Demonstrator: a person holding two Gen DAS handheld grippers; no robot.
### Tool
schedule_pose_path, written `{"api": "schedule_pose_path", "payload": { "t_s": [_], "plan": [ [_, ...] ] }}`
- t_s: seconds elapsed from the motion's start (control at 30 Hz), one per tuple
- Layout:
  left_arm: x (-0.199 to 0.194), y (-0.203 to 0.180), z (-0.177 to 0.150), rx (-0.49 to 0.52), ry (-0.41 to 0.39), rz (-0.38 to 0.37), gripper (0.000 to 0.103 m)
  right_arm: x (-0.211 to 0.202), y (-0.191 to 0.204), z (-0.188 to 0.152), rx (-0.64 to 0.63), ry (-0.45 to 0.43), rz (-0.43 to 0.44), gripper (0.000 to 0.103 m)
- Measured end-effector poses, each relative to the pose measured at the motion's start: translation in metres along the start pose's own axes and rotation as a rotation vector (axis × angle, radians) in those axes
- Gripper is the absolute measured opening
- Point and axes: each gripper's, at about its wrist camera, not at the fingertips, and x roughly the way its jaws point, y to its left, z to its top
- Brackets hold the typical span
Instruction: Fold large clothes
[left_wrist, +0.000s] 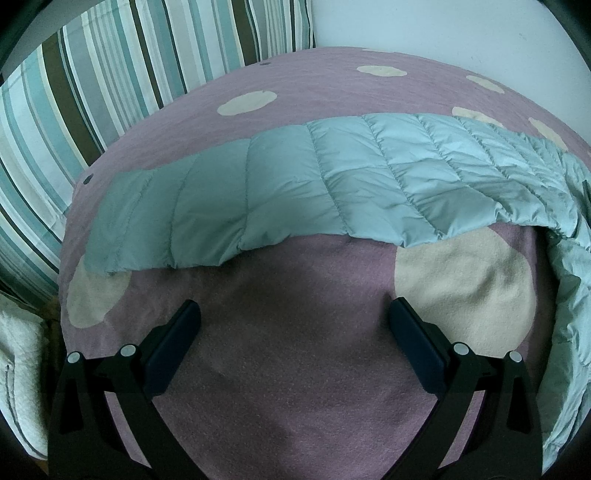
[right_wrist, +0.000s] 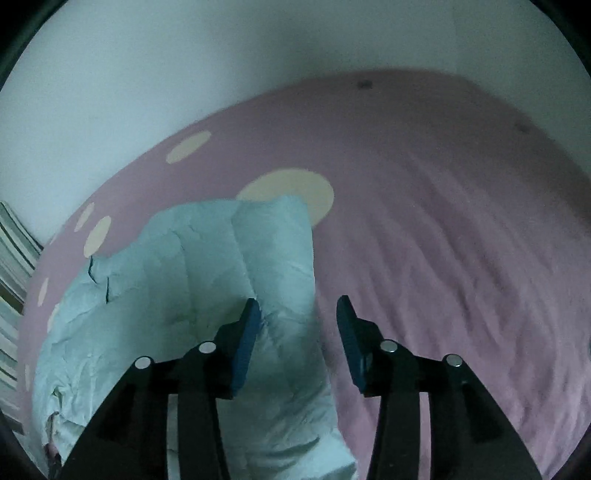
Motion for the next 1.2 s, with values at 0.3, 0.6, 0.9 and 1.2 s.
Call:
{"api": "schedule_pose_path", "payload": {
  "t_s": [0.3,0.6,0.9,1.2],
  "plan": [
    [-0.002,-0.004,-0.001,0.01,-0.002,0.015,0.101,0.014,0.0,0.002,-0.013,0.037,0.022,0.017],
    [-0.002,-0.004,0.001,0.014,-0.002,0.021,0.101,0.03,-0.011,0.043,0.037,0.008,0.024,0.01],
    [-0.002,-0.003,0.003,0.019,-0.003,0.025,0.101,0.019,-0.006,0.037,-0.013,-0.003,0.001,0.01],
    [-0.002,-0.004,0.003,0.021,-0.004,0.027,0.101,-0.026,-0.042,-0.023,-0.018,-0.044,-0.081,0.011]
  ]
}}
